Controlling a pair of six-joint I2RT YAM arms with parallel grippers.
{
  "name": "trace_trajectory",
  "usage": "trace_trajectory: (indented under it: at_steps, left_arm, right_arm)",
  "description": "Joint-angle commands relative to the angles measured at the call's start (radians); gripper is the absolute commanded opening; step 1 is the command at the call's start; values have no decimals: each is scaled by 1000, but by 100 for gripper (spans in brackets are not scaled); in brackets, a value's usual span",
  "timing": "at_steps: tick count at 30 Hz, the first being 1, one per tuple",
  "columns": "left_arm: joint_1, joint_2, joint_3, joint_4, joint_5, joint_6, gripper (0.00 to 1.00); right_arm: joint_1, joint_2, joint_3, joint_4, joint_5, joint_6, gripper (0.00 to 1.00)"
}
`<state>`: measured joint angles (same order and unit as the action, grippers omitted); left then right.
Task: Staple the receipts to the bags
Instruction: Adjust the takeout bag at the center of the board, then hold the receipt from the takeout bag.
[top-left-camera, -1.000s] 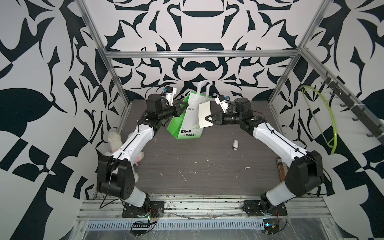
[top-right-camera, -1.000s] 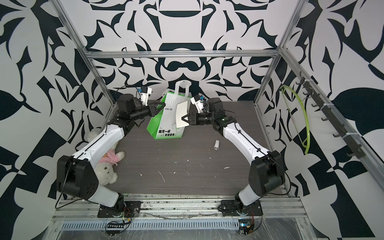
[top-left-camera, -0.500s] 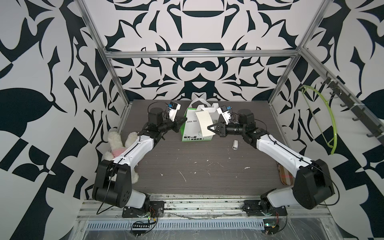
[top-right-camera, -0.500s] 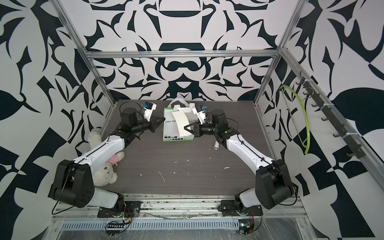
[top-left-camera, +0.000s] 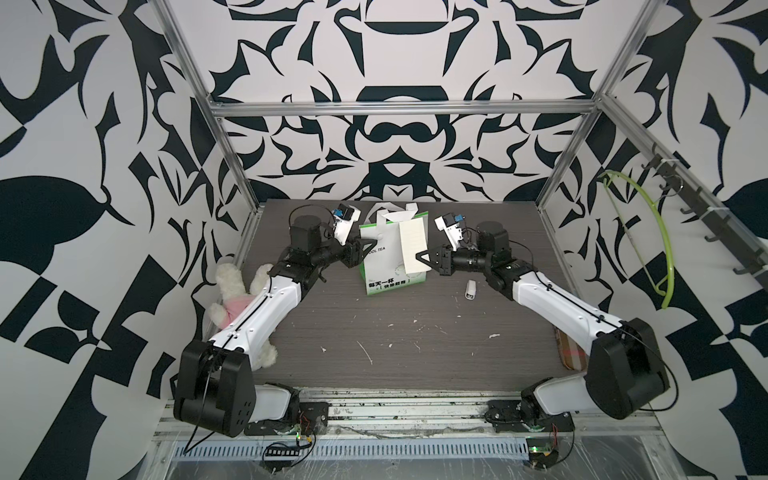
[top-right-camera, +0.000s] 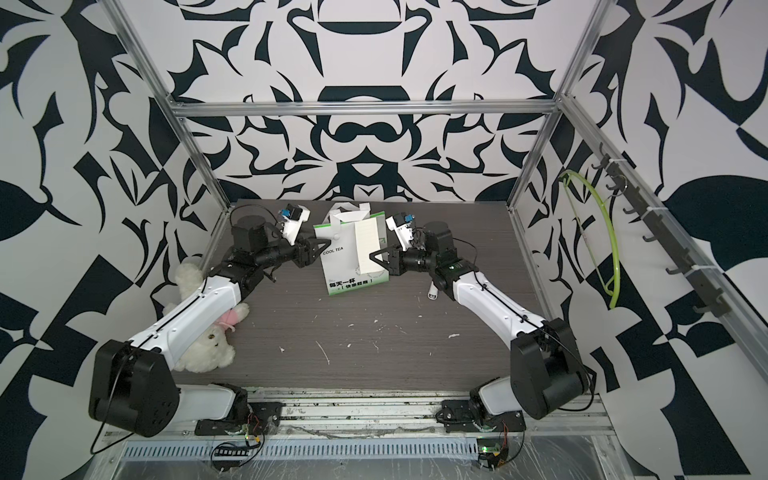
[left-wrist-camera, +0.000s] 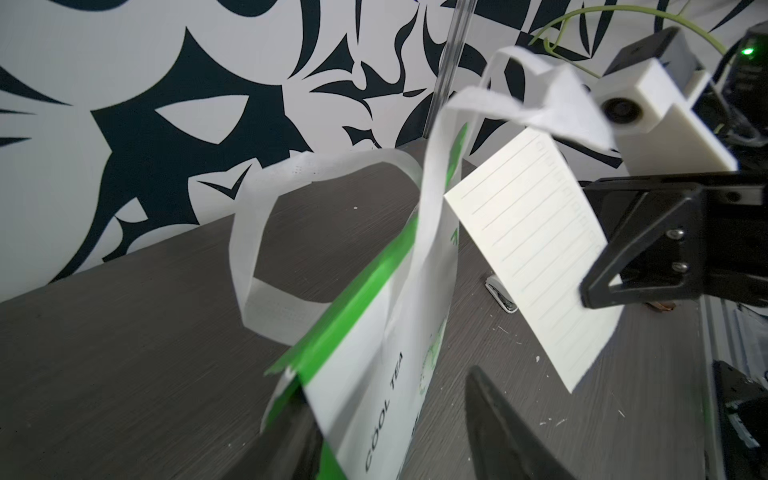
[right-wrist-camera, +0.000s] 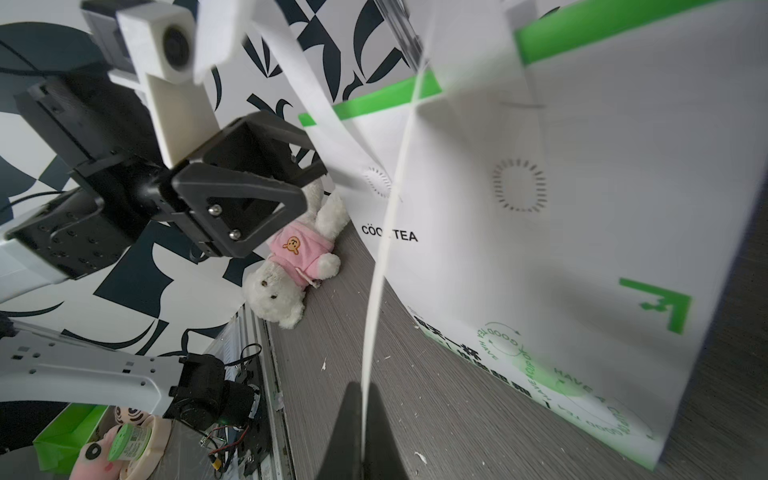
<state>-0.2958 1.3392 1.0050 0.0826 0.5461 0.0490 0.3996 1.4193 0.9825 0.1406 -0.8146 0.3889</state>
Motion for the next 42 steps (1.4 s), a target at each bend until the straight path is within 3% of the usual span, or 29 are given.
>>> trace_trajectory:
  at_steps: [1, 9, 15, 19, 29, 36, 42]
  left_arm:
    - [-3, -20, 82, -111, 14, 124, 59]
    - [-3, 35, 211, -203, -4, 276, 63]
    - [-6, 201, 456, -476, 76, 413, 65]
    - [-15, 273, 542, -565, 96, 496, 64]
    - [-43, 465, 813, -762, 38, 627, 64]
    - [-45, 520, 910, -889, 65, 620, 51]
    - [-45, 549, 972, -996, 112, 591, 38]
  right_arm:
    - [-2, -33, 7, 39, -6, -13, 0]
    - [-2, -16, 15, 60, -44, -10, 0]
    - [-2, -4, 27, 73, -49, -1, 0]
    - [-2, 7, 38, 72, -69, 3, 0]
    - [-2, 7, 38, 69, -95, -4, 0]
    - [4, 46, 51, 100, -62, 37, 0]
    - [5, 119, 93, 87, 22, 156, 0]
